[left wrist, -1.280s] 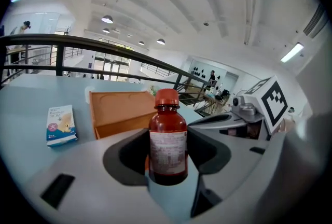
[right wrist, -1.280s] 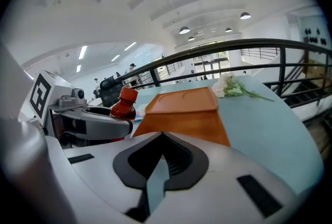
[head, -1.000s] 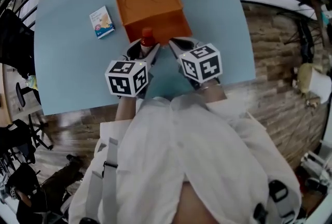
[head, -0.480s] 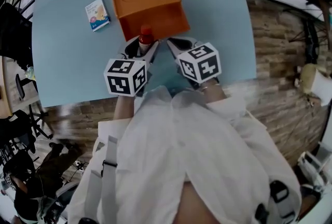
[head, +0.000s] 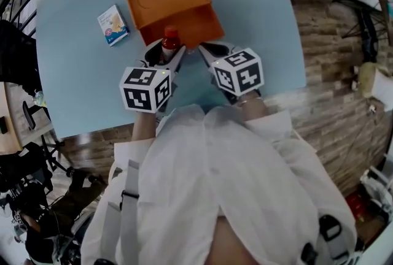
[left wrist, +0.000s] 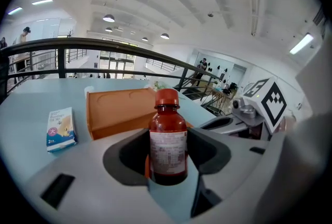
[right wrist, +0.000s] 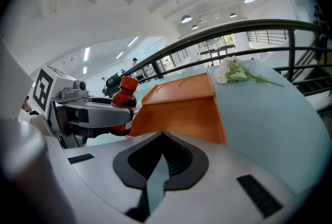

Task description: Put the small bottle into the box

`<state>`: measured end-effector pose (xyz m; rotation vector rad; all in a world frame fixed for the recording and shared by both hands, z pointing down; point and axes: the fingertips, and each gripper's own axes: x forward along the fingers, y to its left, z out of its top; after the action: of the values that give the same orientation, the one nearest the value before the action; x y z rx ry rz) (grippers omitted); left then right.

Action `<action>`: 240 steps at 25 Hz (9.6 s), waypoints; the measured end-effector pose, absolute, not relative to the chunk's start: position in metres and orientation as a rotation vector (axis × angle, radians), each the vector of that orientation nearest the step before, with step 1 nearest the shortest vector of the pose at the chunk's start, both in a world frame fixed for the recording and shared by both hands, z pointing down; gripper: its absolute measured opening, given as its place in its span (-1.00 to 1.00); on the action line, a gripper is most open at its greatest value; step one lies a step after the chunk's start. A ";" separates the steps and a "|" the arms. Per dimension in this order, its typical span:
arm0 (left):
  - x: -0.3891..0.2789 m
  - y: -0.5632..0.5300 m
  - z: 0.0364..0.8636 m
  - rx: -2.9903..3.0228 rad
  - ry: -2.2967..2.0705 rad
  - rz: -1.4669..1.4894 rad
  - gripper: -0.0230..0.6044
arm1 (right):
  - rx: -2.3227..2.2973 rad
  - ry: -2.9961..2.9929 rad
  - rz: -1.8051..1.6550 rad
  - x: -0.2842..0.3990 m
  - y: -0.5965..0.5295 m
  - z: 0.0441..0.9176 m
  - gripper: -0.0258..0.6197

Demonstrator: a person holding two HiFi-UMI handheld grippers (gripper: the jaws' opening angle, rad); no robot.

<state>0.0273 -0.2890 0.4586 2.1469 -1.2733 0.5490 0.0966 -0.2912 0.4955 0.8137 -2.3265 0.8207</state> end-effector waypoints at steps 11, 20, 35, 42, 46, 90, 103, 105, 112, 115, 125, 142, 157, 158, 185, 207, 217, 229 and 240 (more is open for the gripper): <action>0.003 -0.295 0.473 2.167 -1.173 0.829 -0.23 | 0.865 -2.310 0.877 0.089 -0.291 0.499 -0.91; 0.004 -0.308 0.481 2.238 -1.066 1.008 -0.23 | 0.908 -2.272 0.886 0.093 -0.294 0.506 -0.91; 0.020 -0.326 0.511 2.303 -0.891 1.230 -0.23 | 0.966 -2.202 0.901 0.101 -0.294 0.520 -0.91; 0.021 -0.328 0.530 2.288 -0.875 1.304 -0.23 | 0.989 -2.171 0.941 0.106 -0.289 0.531 -0.91; 0.027 -0.331 0.534 2.291 -0.858 1.292 -0.23 | 1.001 -2.150 0.950 0.109 -0.287 0.537 -0.91; 0.049 -0.332 0.578 2.240 -0.658 1.542 -0.23 | 0.998 -2.102 0.950 0.124 -0.281 0.548 -0.91; 0.050 -0.333 0.569 2.295 -0.695 1.518 -0.23 | 1.044 -2.122 0.911 0.124 -0.285 0.540 -0.91; 0.049 -0.333 0.566 2.305 -0.706 1.529 -0.23 | 1.047 -2.123 0.907 0.123 -0.284 0.538 -0.91; 0.046 -0.327 0.556 2.310 -0.717 1.527 -0.23 | 1.036 -2.138 0.898 0.121 -0.279 0.532 -0.91; 0.042 -0.325 0.552 2.313 -0.722 1.527 -0.23 | 1.035 -2.144 0.899 0.120 -0.276 0.530 -0.91; 0.041 -0.317 0.539 2.342 -0.754 1.529 -0.23 | 1.067 -2.157 0.867 0.127 -0.276 0.520 -0.91; 0.036 -0.312 0.476 2.365 -0.970 1.132 -0.24 | 1.066 -2.251 0.804 0.121 -0.284 0.485 -0.91; 0.024 -0.289 0.439 2.370 -1.187 0.776 -0.69 | 0.993 -2.391 0.513 0.087 -0.296 0.440 -0.91; 0.023 -0.287 0.438 2.368 -1.193 0.765 -0.70 | 0.983 -2.402 0.503 0.085 -0.296 0.437 -0.91; 0.002 -0.244 0.481 2.165 -1.231 0.662 -0.91 | 0.718 -2.398 0.562 0.040 -0.260 0.465 -0.91; 0.008 -0.228 0.505 2.084 -1.168 0.744 -0.92 | 0.656 -2.298 0.581 0.050 -0.243 0.495 -0.91; 0.010 -0.228 0.502 2.092 -1.156 0.744 -0.92 | 0.650 -2.311 0.579 0.049 -0.245 0.491 -0.91; 0.011 -0.230 0.498 2.095 -1.147 0.721 -0.91 | 0.656 -2.320 0.585 0.049 -0.247 0.487 -0.91; 0.014 -0.228 0.499 2.097 -1.130 0.721 -0.92 | 0.640 -2.313 0.576 0.049 -0.244 0.489 -0.91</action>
<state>0.0144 -0.2276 0.4992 2.0969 -1.1304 0.7209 0.0489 -0.2441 0.4885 0.6396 -2.3126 0.5759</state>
